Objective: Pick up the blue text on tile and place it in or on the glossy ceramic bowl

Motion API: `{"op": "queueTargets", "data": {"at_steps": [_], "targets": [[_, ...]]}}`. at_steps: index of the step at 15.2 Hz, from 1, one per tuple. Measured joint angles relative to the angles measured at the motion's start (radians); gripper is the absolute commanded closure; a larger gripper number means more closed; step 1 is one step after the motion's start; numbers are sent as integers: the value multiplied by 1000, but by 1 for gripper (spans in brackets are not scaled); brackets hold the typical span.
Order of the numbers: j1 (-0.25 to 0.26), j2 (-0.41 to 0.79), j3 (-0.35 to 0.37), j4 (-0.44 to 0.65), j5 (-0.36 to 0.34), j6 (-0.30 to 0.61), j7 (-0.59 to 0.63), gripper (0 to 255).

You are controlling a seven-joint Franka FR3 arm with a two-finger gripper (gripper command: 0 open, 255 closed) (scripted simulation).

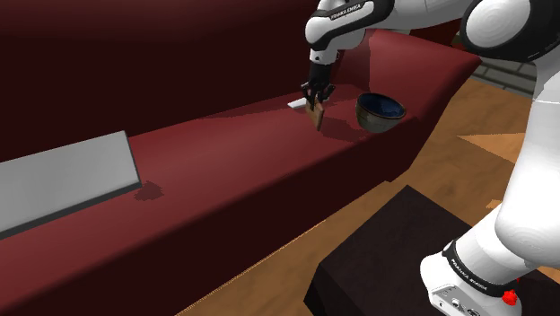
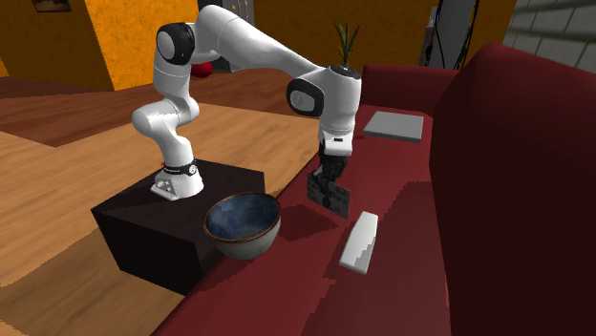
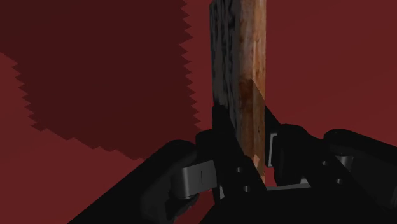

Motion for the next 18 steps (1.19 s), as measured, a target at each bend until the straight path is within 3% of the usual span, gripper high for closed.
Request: {"op": "queueTargets", "data": {"at_steps": [18], "targets": [[-1,-49,-2,140,-6,-190,14,255]]}}
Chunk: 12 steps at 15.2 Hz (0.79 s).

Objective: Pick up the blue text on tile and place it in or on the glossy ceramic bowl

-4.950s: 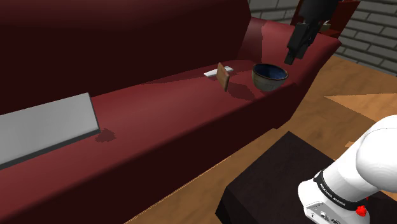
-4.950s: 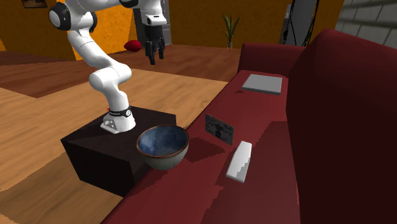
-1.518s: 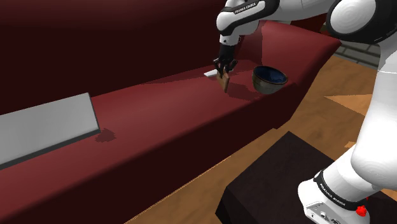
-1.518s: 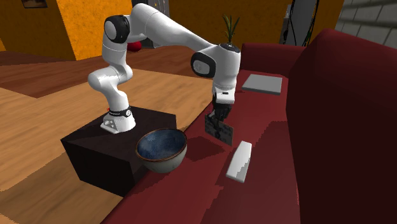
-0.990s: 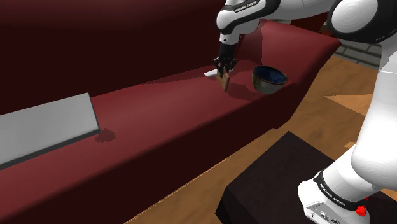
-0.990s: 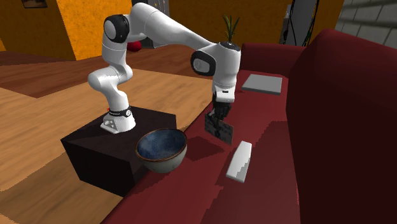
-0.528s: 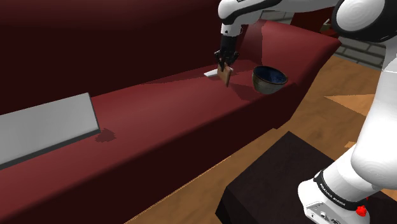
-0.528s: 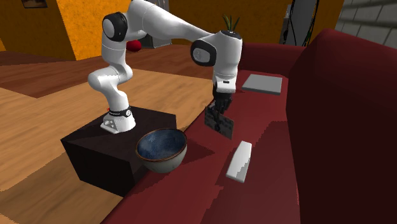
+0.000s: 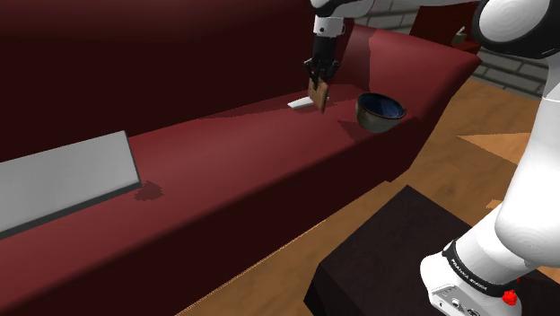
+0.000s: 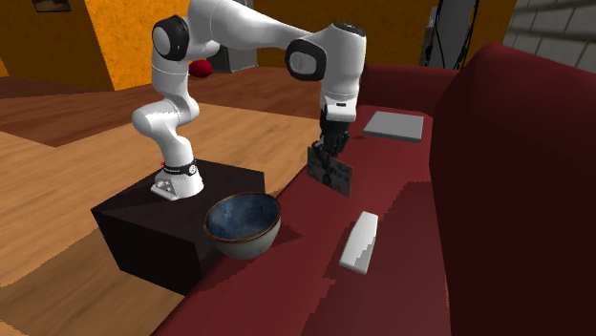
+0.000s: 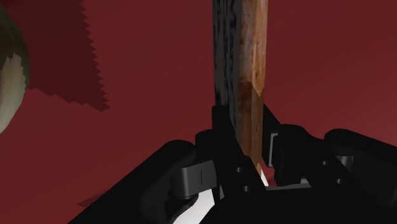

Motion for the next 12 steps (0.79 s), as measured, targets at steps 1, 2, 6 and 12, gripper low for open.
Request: {"op": "queueTargets", "data": {"at_steps": [1,2,6,12], "targets": [[-1,0,0,12,0,-12,-1,255],[-3,1,-1,27,0,-26,-2,255],[-1,-2,0,80,-1,-81,5,255],[-3,5,0,168,-1,-163,10,255]]}}
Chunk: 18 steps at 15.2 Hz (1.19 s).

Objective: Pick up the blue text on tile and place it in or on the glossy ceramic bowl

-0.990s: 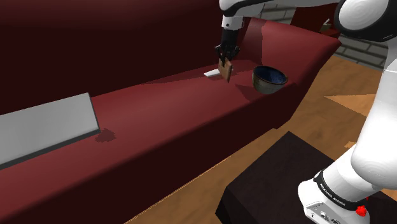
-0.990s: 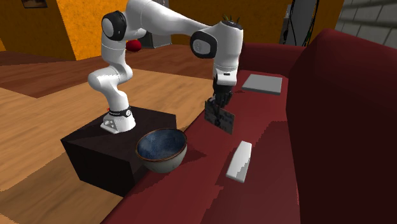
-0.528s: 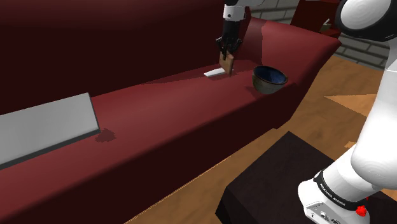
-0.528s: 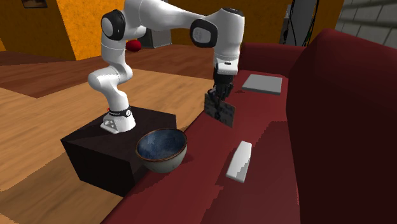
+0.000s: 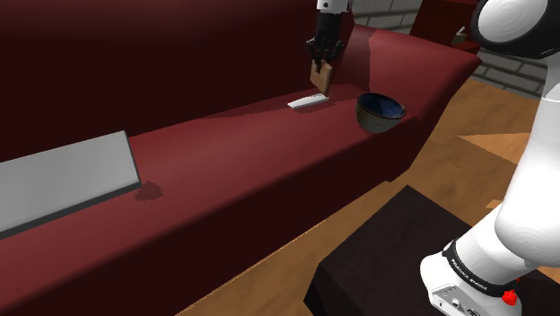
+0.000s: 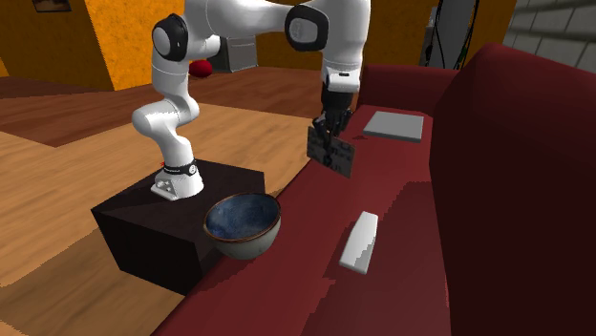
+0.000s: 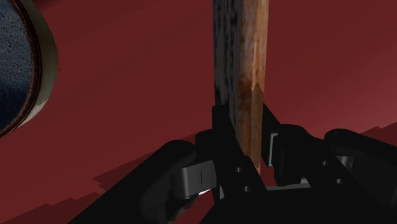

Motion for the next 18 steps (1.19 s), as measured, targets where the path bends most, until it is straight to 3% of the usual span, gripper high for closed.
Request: {"op": "queueTargets", "data": {"at_steps": [4,18], "targets": [[-1,8,0,61,0,-53,3,255],[-157,-225,-96,-239,-19,-1,-253,255]]}}
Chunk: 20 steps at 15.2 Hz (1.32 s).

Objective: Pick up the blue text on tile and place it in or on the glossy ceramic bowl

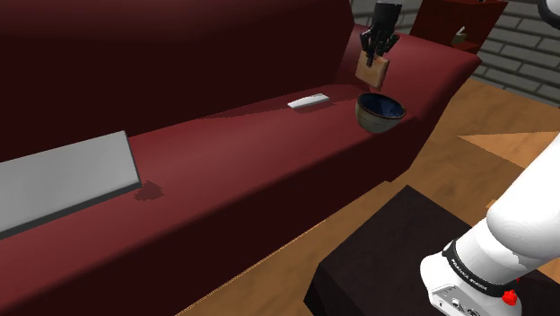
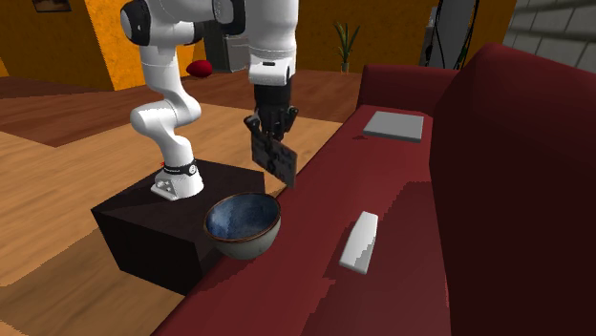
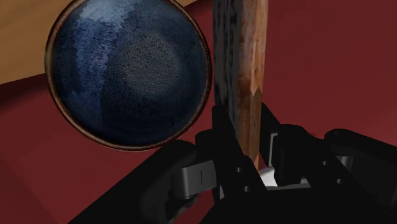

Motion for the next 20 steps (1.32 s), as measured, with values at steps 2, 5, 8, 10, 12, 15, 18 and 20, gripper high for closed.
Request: {"op": "queueTargets", "data": {"at_steps": [2,5,8,10,12,15,18,20], "targets": [[-23,-31,-18,-37,-6,4,-41,255],[-62,-47,-48,-50,-12,-1,-109,255],[-76,-62,-60,-93,-17,27,-138,255],[-78,-64,-62,-122,-18,53,-143,255],[-78,-63,-61,-149,-17,81,-143,255],[-78,-63,-62,-189,-17,121,-146,255],[-77,-57,-61,-222,-16,160,-146,255],[-77,-54,-61,-243,-15,184,-147,255]]}}
